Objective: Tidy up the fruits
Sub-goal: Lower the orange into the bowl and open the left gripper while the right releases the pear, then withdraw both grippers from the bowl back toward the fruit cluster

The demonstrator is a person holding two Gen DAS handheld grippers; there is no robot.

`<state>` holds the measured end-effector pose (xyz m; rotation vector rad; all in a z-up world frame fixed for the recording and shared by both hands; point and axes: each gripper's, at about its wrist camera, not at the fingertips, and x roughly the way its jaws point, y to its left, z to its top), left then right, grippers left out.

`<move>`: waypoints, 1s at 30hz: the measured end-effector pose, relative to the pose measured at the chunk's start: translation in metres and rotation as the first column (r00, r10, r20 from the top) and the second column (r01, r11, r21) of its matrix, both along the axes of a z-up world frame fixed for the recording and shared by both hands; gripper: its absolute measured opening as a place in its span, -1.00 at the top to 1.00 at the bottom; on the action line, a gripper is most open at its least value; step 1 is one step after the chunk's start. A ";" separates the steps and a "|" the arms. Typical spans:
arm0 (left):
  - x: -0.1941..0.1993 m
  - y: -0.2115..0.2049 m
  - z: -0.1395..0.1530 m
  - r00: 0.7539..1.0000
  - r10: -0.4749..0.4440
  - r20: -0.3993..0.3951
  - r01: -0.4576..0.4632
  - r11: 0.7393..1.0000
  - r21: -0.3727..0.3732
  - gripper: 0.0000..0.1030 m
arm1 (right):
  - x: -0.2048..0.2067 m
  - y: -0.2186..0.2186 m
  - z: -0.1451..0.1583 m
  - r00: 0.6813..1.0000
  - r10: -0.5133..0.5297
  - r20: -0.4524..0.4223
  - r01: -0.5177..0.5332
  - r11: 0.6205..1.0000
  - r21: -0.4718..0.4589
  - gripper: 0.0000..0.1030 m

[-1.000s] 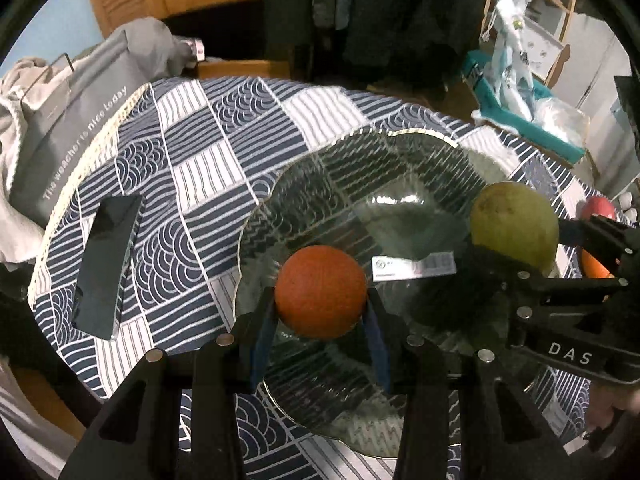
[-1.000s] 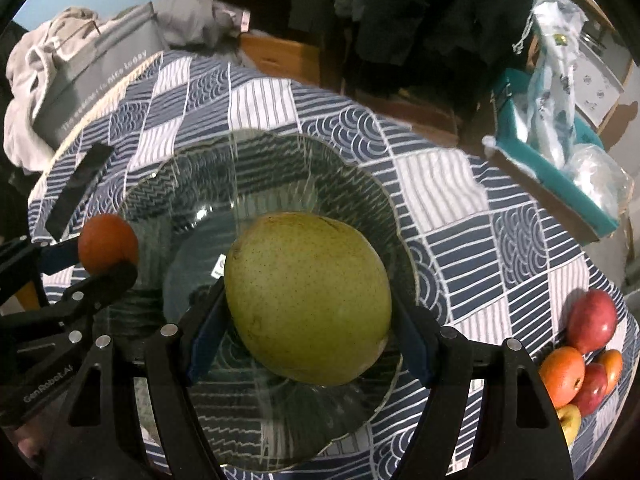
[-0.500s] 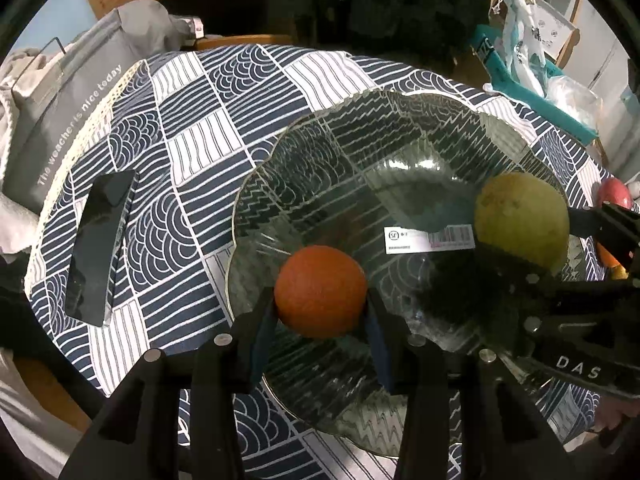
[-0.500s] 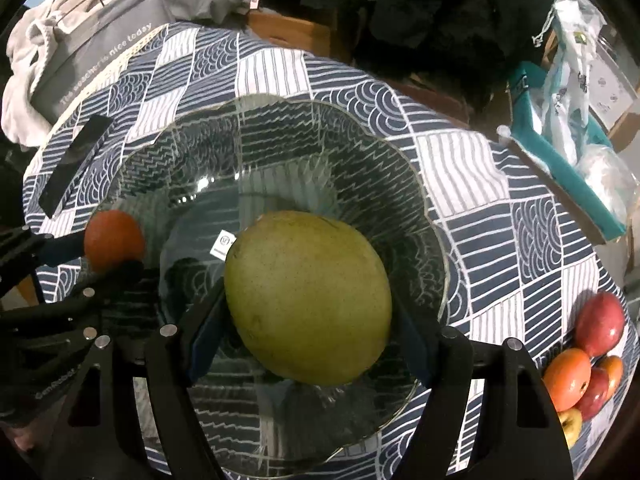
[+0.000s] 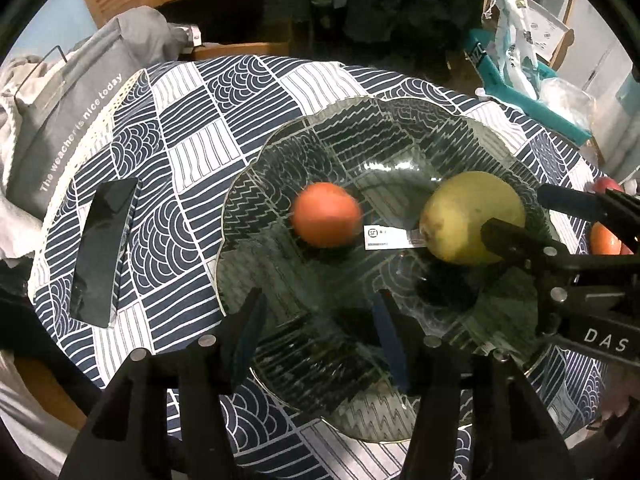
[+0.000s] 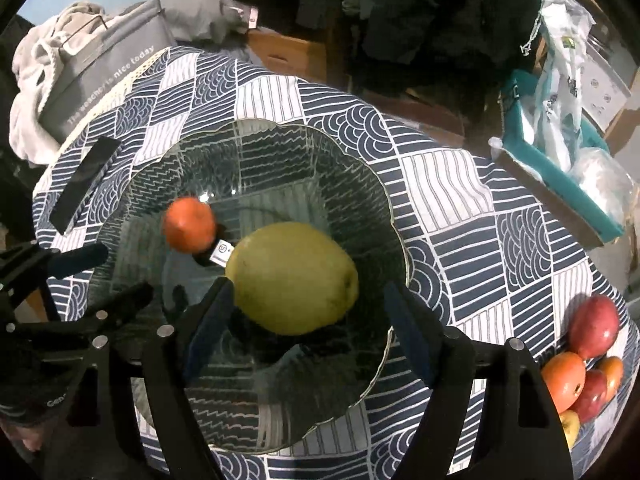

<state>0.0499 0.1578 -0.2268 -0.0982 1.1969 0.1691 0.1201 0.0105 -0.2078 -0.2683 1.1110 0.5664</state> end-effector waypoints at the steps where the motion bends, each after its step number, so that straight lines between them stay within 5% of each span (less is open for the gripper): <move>1: 0.000 0.000 0.002 1.000 -0.002 0.003 0.002 1.000 0.000 -0.10 | -0.001 -0.001 0.001 1.000 -0.001 0.003 0.001 1.000 0.003 -0.50; 30: -0.011 -0.072 0.087 0.971 -0.148 0.190 0.140 0.989 0.056 -0.56 | -0.026 -0.100 0.097 0.962 -0.205 0.181 0.195 0.978 0.077 -0.53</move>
